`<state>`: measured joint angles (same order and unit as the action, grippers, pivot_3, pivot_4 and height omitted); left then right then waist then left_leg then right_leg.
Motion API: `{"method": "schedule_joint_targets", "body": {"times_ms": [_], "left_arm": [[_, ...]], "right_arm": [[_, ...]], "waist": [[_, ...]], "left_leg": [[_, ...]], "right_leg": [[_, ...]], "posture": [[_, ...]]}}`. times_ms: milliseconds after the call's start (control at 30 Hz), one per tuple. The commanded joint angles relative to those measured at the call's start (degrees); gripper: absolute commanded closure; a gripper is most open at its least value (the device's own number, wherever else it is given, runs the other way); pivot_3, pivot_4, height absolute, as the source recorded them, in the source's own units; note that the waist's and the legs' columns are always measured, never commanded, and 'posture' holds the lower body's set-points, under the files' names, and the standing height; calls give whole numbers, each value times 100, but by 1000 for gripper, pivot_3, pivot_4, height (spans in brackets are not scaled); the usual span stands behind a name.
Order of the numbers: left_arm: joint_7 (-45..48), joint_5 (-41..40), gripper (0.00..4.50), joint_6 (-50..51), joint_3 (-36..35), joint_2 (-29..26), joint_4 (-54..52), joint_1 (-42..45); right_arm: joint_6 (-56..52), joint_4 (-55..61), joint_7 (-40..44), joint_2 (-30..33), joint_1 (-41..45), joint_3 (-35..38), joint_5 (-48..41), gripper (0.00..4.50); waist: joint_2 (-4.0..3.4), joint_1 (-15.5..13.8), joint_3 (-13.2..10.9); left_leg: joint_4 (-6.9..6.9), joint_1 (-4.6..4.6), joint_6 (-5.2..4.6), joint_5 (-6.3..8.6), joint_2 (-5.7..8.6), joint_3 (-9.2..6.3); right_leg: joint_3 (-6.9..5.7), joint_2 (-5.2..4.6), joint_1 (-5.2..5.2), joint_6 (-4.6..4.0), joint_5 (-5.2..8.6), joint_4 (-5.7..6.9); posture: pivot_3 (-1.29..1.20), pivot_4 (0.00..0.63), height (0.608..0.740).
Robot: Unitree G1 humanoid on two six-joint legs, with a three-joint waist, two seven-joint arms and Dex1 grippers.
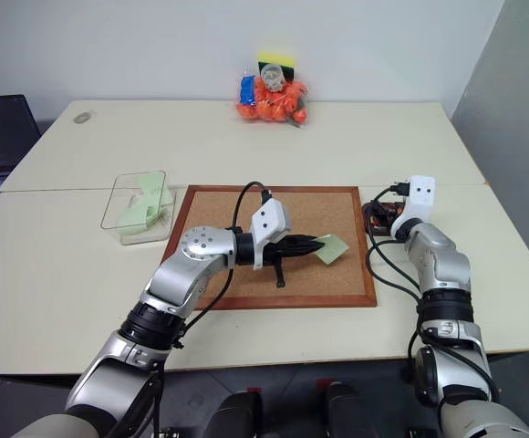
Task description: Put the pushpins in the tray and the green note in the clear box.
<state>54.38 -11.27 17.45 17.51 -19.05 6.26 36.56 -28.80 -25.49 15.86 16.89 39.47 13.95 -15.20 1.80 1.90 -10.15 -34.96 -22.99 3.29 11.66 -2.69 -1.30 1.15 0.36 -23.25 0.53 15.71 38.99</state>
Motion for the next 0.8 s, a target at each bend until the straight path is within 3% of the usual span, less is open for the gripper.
{"method": "schedule_joint_targets", "body": {"times_ms": [33,267,400,533,800], "left_arm": [[-95,-98,4500,117,-259,-3,-145,100],[-794,8,4500,493,-627,-49,-328,-136],[-1390,-37,4500,777,-1035,-66,-723,-461],[-2140,-33,4500,913,-1548,42,-1083,-751],[-3814,322,4500,991,-2798,-137,-1202,-902]], "right_arm": [[317,399,173,171,-69,-160,121,46],[898,1967,1085,352,-1056,-752,84,46],[1009,3058,1151,354,-1697,-978,81,46],[1041,3950,958,210,-2186,-1246,195,46],[466,5338,1892,542,-2645,-1844,-580,46]], "waist": [[0,-1,0],[-1,4,-1],[-2,9,-2],[-2,-2,-2],[1,-15,-3]], "left_leg": [[0,0,0,0,0,0],[2,-2,0,0,0,-3],[0,-2,0,0,-1,-2],[0,0,1,0,-4,-6],[-1,1,2,0,-3,-9]], "right_leg": [[0,0,0,0,0,0],[-2,1,-1,0,1,-2],[-1,0,-2,1,1,-2],[-4,0,-2,1,0,1],[-9,-2,2,2,0,-1]], "posture": [[0,150,740],[0,150,740],[0,150,740],[0,150,740],[0,150,740]]}}
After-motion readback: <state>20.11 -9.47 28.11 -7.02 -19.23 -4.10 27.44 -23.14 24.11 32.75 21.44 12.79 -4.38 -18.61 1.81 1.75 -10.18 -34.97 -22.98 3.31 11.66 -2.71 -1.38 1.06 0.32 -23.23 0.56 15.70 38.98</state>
